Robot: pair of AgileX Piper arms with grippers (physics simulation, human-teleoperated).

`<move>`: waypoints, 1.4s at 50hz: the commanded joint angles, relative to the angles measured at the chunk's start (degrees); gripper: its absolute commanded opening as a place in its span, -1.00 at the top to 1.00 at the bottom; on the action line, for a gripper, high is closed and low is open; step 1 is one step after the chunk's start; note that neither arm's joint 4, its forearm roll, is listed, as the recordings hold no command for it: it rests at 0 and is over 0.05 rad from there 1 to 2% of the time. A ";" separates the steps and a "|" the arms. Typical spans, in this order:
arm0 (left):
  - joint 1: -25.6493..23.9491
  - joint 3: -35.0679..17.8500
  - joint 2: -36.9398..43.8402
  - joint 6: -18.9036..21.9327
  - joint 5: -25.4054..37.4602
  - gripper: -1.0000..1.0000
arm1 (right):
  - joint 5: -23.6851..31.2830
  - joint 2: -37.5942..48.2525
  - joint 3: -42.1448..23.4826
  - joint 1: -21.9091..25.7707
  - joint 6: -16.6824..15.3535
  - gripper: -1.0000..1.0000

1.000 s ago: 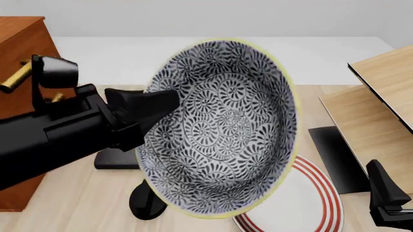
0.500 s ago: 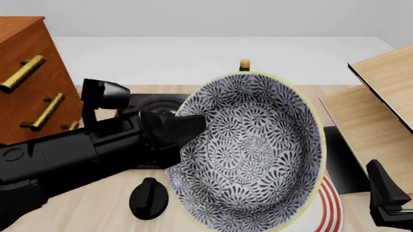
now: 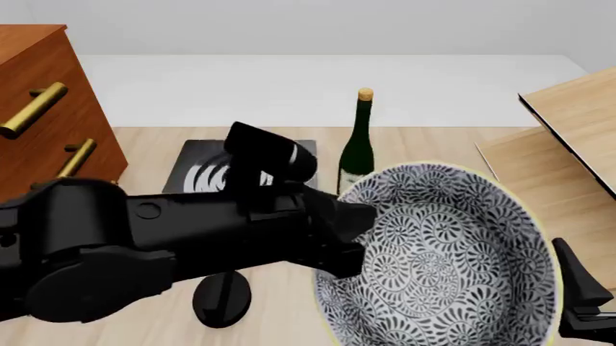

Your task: Pick up the akita bowl and put it on the plate.

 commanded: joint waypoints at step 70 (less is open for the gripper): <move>2.27 -12.61 23.54 5.55 0.11 1.00 | 0.00 0.00 0.00 0.00 0.01 -1.00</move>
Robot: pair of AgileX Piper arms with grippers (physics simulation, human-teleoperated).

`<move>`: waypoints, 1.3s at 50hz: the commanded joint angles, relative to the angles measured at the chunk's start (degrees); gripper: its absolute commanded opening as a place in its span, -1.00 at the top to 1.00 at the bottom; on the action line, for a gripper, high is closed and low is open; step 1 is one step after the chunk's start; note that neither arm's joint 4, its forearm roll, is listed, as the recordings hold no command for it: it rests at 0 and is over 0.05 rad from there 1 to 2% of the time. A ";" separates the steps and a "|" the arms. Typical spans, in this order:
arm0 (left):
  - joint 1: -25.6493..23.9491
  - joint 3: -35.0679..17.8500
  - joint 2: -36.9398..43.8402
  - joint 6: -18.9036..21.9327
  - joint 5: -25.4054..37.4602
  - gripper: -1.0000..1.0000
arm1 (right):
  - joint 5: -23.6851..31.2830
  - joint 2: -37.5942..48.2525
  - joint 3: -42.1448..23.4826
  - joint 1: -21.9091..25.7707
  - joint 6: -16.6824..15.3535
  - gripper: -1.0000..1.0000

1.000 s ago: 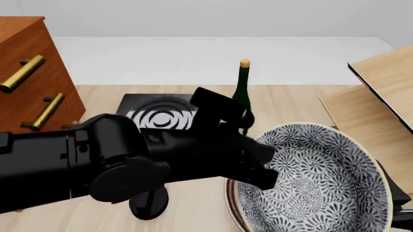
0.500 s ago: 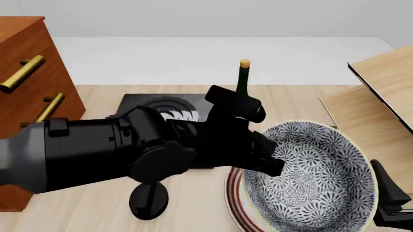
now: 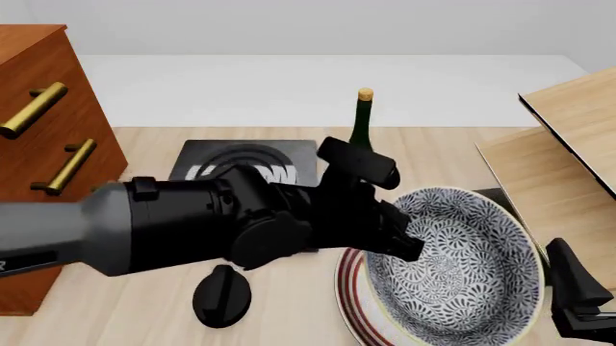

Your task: Pick up the akita bowl and put it on the plate.

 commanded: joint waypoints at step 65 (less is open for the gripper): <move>-0.11 2.03 10.24 -0.95 -8.85 1.00 | 0.00 0.02 0.00 0.01 0.01 -1.00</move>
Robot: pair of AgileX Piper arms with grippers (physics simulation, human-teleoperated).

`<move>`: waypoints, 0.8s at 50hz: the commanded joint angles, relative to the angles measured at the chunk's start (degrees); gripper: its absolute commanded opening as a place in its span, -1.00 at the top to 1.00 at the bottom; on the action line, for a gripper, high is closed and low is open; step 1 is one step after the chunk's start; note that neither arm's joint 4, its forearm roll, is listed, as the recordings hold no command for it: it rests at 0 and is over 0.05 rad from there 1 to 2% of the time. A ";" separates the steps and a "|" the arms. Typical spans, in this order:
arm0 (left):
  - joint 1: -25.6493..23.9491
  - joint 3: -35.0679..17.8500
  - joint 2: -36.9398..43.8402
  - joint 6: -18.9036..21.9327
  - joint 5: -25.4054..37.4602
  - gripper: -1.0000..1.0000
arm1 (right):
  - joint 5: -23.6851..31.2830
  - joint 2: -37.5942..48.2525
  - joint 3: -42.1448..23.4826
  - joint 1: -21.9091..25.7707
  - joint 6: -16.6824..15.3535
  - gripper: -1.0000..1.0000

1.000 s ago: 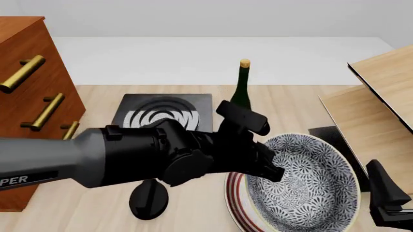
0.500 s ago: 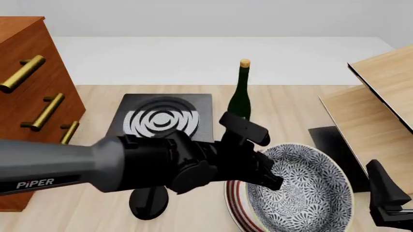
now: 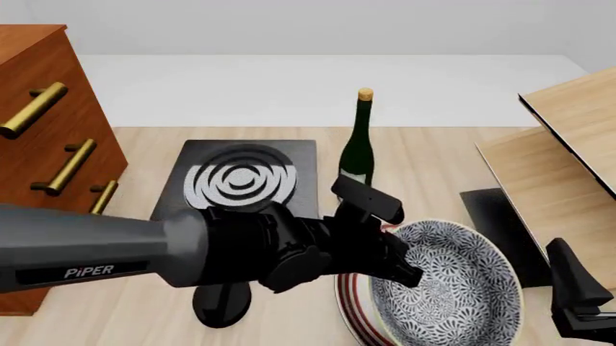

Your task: Pick up the akita bowl and put it on the plate.

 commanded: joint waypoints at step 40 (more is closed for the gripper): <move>0.99 0.12 4.11 0.21 -3.71 1.00 | 0.00 0.01 0.00 0.00 0.01 -1.00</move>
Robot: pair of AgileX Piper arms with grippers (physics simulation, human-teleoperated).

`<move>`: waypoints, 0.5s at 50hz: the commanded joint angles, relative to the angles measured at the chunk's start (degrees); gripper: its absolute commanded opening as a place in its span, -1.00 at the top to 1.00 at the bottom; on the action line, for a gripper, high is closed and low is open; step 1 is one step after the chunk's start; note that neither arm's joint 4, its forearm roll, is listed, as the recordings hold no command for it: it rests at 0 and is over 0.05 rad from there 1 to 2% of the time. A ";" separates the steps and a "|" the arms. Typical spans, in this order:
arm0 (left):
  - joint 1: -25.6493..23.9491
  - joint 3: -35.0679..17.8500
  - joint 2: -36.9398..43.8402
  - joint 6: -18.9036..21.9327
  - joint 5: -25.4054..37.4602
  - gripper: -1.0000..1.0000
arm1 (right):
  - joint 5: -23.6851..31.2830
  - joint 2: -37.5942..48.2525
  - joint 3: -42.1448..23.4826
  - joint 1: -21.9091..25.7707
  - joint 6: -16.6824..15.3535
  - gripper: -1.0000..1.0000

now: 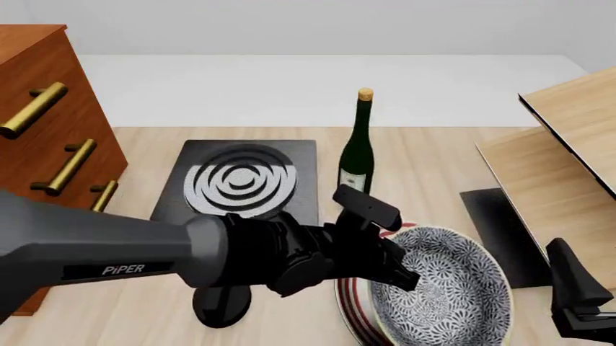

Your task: Pick up the akita bowl and put it on the plate.

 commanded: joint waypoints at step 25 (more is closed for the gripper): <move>0.35 0.26 1.39 0.79 -1.74 1.00 | 0.00 0.00 0.00 0.00 0.01 -1.00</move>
